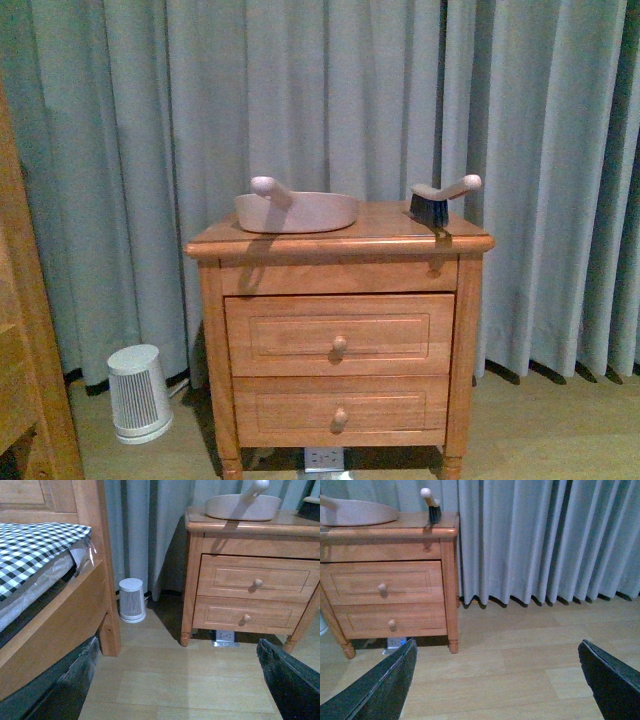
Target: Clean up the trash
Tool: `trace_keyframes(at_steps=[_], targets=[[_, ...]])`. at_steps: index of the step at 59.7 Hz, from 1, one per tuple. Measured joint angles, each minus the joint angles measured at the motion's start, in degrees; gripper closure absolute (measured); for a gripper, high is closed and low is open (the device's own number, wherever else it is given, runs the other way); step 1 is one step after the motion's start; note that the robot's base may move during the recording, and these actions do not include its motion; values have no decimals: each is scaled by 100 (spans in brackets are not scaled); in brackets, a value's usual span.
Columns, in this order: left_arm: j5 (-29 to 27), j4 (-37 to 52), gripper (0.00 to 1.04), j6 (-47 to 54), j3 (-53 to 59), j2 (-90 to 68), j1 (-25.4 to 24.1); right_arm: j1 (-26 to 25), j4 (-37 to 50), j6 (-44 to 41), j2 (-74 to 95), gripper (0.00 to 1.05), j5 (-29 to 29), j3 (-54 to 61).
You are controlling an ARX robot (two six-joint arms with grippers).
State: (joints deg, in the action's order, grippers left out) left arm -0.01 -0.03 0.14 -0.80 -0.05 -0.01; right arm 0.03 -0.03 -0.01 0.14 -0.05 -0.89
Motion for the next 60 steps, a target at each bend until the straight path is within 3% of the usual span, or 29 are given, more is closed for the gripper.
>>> trace_keyframes(at_steps=[60], targets=[[0,0,8,0,0,0,0,0,0,-2,0,7,0,0]])
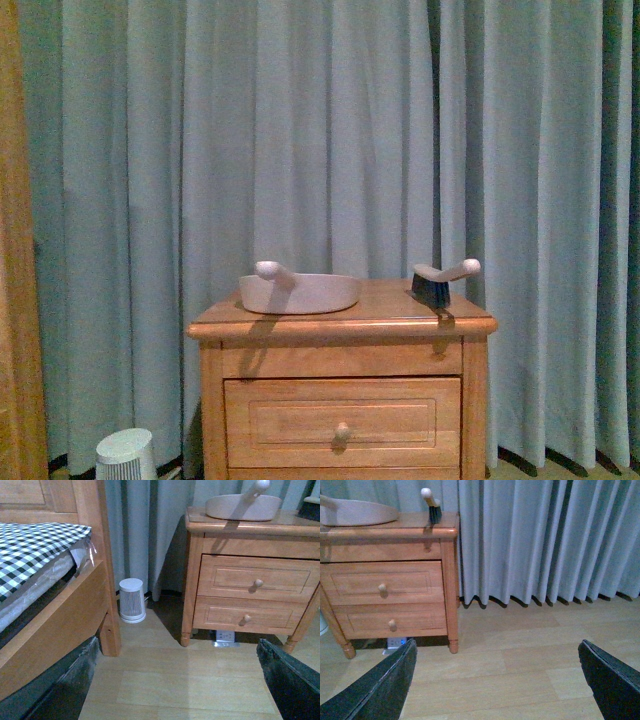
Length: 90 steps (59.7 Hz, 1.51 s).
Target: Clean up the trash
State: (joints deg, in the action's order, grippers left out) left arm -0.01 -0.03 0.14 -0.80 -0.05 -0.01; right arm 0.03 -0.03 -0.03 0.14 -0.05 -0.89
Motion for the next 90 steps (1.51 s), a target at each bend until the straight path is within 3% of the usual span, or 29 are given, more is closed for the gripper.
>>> trace_keyframes(at_steps=[90], targets=[[0,0,8,0,0,-9,0,0,0,2,2,7,4,0]])
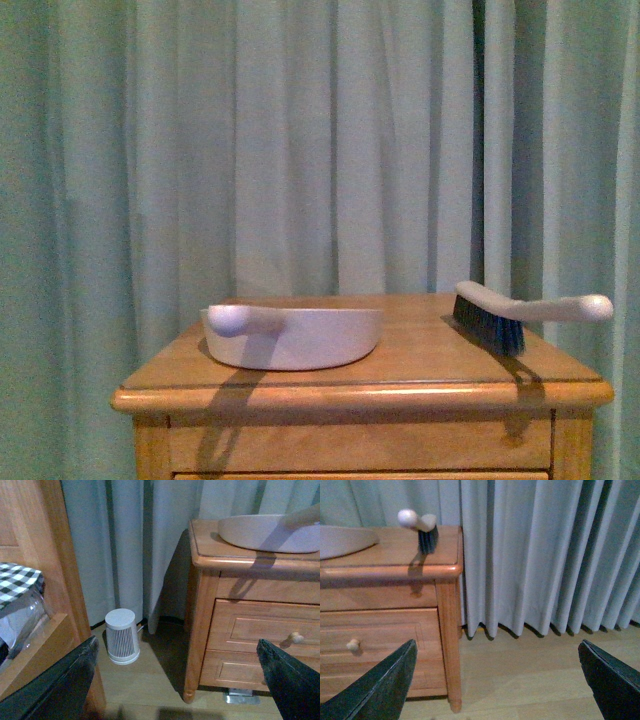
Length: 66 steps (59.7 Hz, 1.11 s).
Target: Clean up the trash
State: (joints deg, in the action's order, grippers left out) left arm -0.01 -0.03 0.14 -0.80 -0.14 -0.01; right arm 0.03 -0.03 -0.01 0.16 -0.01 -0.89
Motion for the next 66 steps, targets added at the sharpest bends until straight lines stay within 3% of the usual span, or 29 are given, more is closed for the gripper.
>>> trace_keyframes(at_steps=[24,28,32,43,51,66], targets=[[15,-2,8,-15,-2,-7,-2,0,0,0,0,7,-2,0],[374,-706,8,-411,-254,-376,-33,0,0,0,0,7,-2,0],[317,-826,8,-616,-516,-1102,52,0,0,0,0,7,-4,0],[-511,-190,8,-90,-2415,-3744,1167,0,0,0,0,7,-4,0],[-951,-815,8,111,-4441,-6157,2107,0,0,0,0,7,-4,0],[-1580,-1388,8,199,-7031,-8955,2861,0,0,0,0,7,-4,0]])
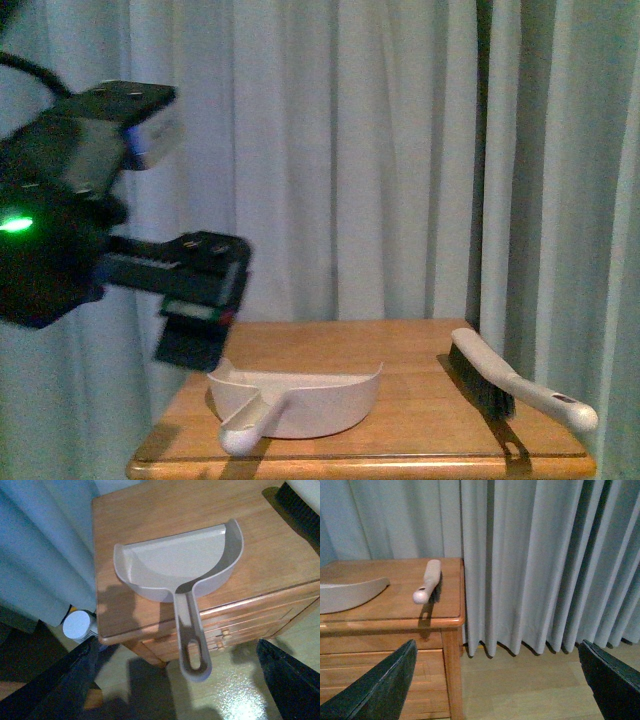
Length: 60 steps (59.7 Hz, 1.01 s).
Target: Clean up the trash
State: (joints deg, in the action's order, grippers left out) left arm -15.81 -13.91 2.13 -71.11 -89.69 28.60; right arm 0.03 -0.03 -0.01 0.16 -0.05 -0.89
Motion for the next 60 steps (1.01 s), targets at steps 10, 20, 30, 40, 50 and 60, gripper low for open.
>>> trace_keyframes(at_steps=[10,20,30,40,50,60], targets=[[-162,-402,8,-52,-898,-1132,39,0,0,0,0,7,0,0],[-181,-564,8,-48,-1370,-1672,39,0,0,0,0,7,0,0],[-179,-638,8,-77,-1478,-1991,0,0,0,0,0,7,0,0],[-184,-632,8,-92,-1478,-2214,-111,0,0,0,0,7,0,0],[-192,-623,8,-90,-1587,-2474,-256,0,0,0,0,7,0,0],[-166,-621,8,-96,-1685,-2660,-306,0,0,0,0,7,0,0]])
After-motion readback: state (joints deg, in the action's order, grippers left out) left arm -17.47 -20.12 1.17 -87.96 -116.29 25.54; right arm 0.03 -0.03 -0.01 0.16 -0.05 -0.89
